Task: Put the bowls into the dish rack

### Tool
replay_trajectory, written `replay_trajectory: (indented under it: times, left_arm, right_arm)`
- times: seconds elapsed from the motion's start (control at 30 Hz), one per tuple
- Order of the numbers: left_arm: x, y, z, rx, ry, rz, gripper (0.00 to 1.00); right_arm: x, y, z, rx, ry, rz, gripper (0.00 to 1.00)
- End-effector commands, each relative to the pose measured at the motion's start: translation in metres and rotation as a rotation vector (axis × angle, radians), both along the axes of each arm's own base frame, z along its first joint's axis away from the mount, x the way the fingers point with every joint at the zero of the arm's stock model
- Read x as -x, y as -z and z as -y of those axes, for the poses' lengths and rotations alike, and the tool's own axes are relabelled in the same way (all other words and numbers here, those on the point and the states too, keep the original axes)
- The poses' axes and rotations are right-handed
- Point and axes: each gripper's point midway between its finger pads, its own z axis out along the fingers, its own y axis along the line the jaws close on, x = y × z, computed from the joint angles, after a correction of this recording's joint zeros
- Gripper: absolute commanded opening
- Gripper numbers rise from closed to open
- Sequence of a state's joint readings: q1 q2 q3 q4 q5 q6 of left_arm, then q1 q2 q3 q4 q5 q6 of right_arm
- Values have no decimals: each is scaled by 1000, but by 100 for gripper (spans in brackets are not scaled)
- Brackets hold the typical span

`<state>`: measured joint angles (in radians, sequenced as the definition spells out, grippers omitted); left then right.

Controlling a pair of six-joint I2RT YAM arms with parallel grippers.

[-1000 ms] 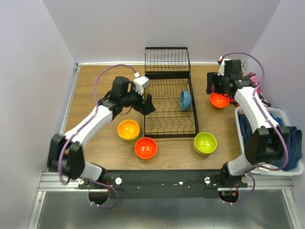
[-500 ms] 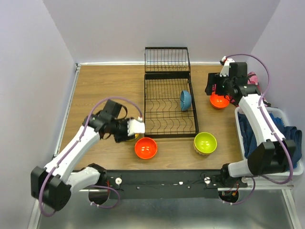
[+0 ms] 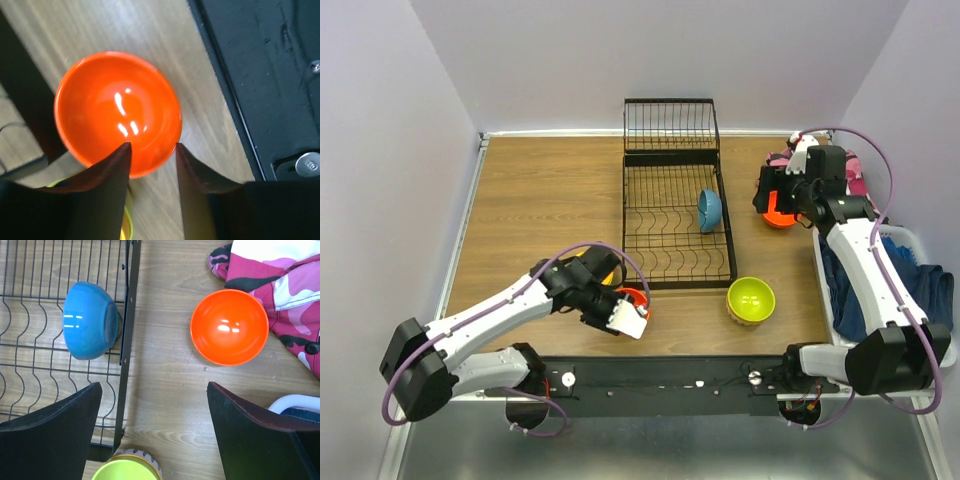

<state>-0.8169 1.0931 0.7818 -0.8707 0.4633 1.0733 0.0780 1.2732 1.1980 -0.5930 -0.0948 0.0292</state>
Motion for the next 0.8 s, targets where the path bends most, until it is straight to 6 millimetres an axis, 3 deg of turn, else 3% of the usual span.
replay_trajectory:
  times: [0.0, 0.27, 0.4, 0.5, 0.6, 0.63, 0.77]
  left_arm:
    - [12, 15, 10, -8, 50, -24, 43]
    - [18, 39, 10, -33, 26, -37, 38]
    - [19, 38, 10, -31, 7, -46, 24]
    - [23, 25, 8, -29, 14, -60, 9]
    - [33, -2, 1, -24, 60, -68, 2]
    - [43, -18, -7, -28, 88, -89, 1]
    - [56, -60, -19, 2, 187, -58, 0]
  right_arm:
    - [13, -3, 5, 2, 19, 13, 93]
    - [23, -3, 8, 11, 27, 23, 93]
    - [25, 1, 8, 6, 29, 14, 93]
    - [25, 2, 7, -2, 30, 9, 93]
    - [24, 2, 6, -2, 28, 3, 93]
    - [23, 3, 6, -2, 25, -4, 93]
    - [19, 3, 4, -7, 19, -13, 93]
